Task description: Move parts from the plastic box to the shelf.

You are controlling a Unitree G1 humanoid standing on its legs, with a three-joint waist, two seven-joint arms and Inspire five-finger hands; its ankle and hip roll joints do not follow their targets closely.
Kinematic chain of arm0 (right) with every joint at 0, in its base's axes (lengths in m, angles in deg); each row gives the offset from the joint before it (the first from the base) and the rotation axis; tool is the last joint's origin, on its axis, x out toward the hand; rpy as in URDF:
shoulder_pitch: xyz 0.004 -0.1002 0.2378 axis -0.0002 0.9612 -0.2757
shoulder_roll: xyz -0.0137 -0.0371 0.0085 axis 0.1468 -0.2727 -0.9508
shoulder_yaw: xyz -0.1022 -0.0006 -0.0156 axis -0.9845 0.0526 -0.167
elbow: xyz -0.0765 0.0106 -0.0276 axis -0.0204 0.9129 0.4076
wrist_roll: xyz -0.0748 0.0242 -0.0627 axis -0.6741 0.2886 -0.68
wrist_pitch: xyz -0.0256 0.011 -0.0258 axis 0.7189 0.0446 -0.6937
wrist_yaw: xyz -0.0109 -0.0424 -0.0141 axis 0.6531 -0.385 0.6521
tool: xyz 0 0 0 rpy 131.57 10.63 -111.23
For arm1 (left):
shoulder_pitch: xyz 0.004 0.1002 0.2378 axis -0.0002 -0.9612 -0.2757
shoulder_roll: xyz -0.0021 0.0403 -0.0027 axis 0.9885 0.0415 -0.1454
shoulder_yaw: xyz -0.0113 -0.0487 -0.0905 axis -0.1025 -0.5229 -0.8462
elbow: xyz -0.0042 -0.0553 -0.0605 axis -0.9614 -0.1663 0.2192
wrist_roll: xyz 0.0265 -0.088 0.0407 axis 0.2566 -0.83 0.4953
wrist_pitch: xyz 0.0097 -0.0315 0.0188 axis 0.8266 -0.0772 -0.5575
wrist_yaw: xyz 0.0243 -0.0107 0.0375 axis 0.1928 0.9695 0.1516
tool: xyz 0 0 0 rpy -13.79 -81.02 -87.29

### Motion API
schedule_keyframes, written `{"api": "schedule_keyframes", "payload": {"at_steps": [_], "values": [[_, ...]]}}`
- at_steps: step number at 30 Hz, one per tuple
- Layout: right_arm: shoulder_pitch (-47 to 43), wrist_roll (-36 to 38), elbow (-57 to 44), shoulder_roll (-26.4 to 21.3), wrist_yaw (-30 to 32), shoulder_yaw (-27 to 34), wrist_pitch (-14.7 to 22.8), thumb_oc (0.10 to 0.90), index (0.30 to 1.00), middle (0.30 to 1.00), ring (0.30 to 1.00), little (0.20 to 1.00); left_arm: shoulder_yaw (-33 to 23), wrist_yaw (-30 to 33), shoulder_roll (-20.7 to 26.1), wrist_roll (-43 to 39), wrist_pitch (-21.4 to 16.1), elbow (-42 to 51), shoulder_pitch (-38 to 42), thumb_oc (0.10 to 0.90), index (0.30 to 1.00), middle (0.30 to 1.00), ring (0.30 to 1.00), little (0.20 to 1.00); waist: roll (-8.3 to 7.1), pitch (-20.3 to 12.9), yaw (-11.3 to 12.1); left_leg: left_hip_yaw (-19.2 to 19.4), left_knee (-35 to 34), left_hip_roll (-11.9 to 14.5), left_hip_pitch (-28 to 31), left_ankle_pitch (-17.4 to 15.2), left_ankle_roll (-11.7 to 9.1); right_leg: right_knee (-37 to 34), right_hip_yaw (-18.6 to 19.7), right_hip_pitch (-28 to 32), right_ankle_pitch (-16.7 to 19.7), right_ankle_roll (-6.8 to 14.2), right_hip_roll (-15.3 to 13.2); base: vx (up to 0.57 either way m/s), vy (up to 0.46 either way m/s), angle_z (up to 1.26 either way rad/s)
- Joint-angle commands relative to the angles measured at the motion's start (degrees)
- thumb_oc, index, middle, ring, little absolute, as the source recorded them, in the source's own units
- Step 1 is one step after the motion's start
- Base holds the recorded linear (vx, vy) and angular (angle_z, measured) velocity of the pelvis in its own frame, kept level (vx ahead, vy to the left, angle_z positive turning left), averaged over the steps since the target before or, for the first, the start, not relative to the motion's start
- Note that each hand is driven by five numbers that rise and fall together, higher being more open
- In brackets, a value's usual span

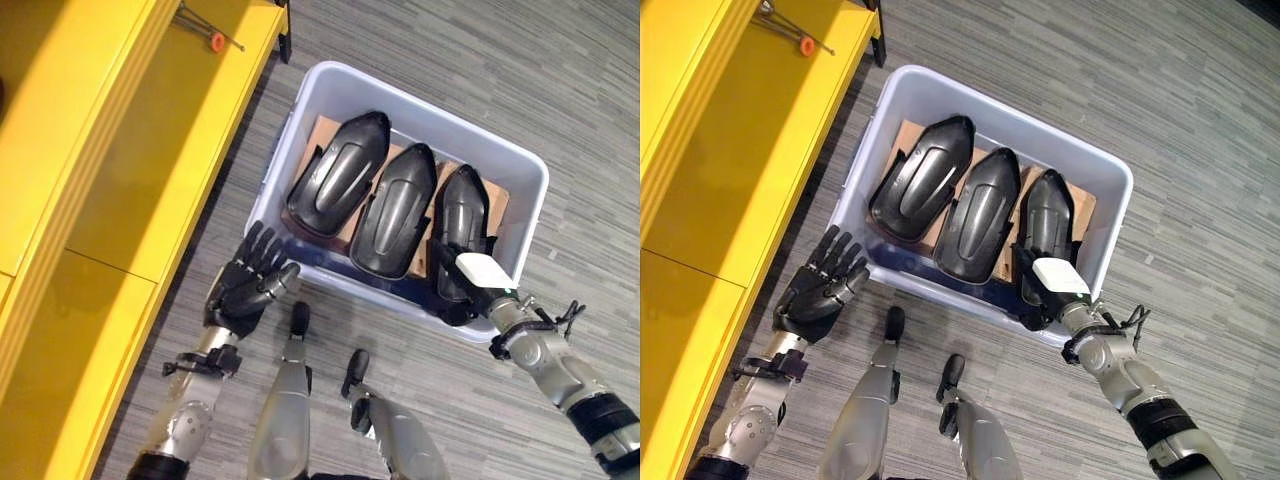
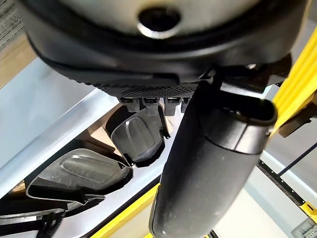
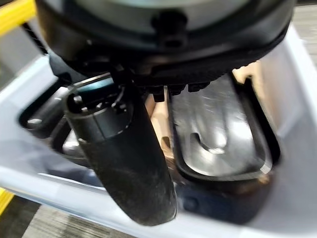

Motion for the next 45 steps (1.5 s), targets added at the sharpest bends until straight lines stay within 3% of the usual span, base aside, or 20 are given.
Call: {"api": "schedule_keyframes", "payload": {"at_steps": [1,7,17,18,26,31,36,40,42,45], "values": [[-3.2,0.8,-0.5,-2.3,-1.0,-1.6,-1.3,0.900,1.000,1.000,1.000,1.000,-1.7,-3.3,1.3,2.3,-1.2,6.6,1.4,0.900,1.000,1.000,1.000,1.000,-0.07,-1.3,-0.3,1.8,1.6,1.5,-4.9,-4.7,-3.1,7.6,0.9,-1.0,-7.9,-3.3,2.5,0.01,-0.046,0.03],[-9.7,2.9,10.3,0.0,2.6,-4.4,-4.9,0.900,1.000,1.000,1.000,1.000,-0.6,-3.6,0.8,3.3,0.0,5.2,4.3,0.900,1.000,1.000,1.000,1.000,1.59,-1.3,0.7,1.0,1.5,0.6,-6.5,-4.6,-2.9,10.3,0.2,-4.7,-8.2,-3.6,2.4,0.00,-0.015,0.09],[-18.1,5.1,22.1,0.7,2.4,-5.7,-4.3,0.900,1.000,1.000,1.000,1.000,1.5,-4.4,0.3,3.6,1.7,4.6,7.2,0.900,1.000,1.000,1.000,1.000,4.67,-1.3,1.8,0.3,0.7,-1.1,-7.2,-4.5,-2.2,13.6,-0.9,-9.1,-8.4,-3.6,1.2,0.00,0.009,0.03],[-20.5,4.4,23.8,-0.2,3.3,-6.3,-4.3,0.900,1.000,1.000,1.000,1.000,2.2,-5.3,0.1,2.9,2.5,4.8,8.1,0.900,1.000,1.000,1.000,1.000,5.52,-1.3,2.0,0.0,0.7,-1.3,-7.4,-4.4,-2.0,14.4,-1.0,-10.2,-8.2,-3.6,1.0,0.00,0.000,0.00],[-23.5,2.4,24.0,-2.3,5.8,-6.8,-6.4,0.900,1.000,1.000,1.000,1.000,3.2,-5.0,0.5,2.4,2.5,5.4,8.1,0.900,1.000,1.000,1.000,1.000,6.55,-1.3,1.9,-0.2,0.5,-1.6,-6.8,-4.5,-1.5,15.9,-1.0,-11.8,-7.9,-3.4,0.6,0.00,0.000,0.00],[-25.6,-5.5,24.4,-4.7,14.0,-6.5,-8.6,0.900,1.000,1.000,1.000,1.000,4.0,-5.5,0.5,1.6,2.1,5.7,7.9,0.900,1.000,1.000,1.000,1.000,7.45,-1.3,1.6,-0.1,0.0,-1.6,-6.1,-4.5,-1.2,16.7,-0.8,-12.7,-7.7,-3.2,0.4,-0.01,0.019,0.00],[-26.4,-6.8,21.1,-6.9,20.2,-5.2,-8.7,0.900,1.000,1.000,1.000,1.000,4.8,-6.1,0.6,0.2,1.2,6.3,7.2,0.900,1.000,1.000,1.000,1.000,8.10,-1.3,0.9,0.2,-0.5,-1.7,-5.2,-4.7,-0.9,17.0,-0.3,-13.0,-7.6,-3.0,0.3,-0.01,0.039,-0.01],[-26.4,-13.4,17.7,-8.2,30.7,-3.5,-9.8,0.900,1.000,1.000,1.000,1.000,5.3,-7.8,0.5,-0.3,0.6,6.8,6.5,0.900,1.000,1.000,1.000,1.000,8.69,-1.3,0.4,0.4,-0.6,-1.8,-4.5,-4.8,-0.8,17.3,0.2,-13.0,-7.8,-3.0,0.2,-0.01,0.058,-0.04],[-25.0,-16.7,10.5,-9.5,36.3,-0.1,-7.8,0.900,1.000,1.000,1.000,1.000,5.9,-8.2,-0.6,-1.5,-0.4,7.0,5.4,0.900,1.000,1.000,1.000,1.000,9.62,-1.3,-0.6,0.7,-0.9,-1.7,-3.7,-4.8,-0.8,17.6,0.8,-12.8,-8.0,-3.0,0.1,-0.01,0.148,-0.13],[-21.4,-17.7,3.2,-9.1,39.0,4.3,-6.1,0.900,1.000,1.000,1.000,1.000,6.2,-9.0,-1.2,-2.3,-1.1,7.3,4.7,0.900,1.000,1.000,1.000,1.000,9.89,-1.3,-1.6,1.0,-1.3,-1.7,-2.7,-4.9,-0.7,17.5,1.2,-12.4,-8.1,-2.8,0.0,-0.01,0.058,-0.05]]}}
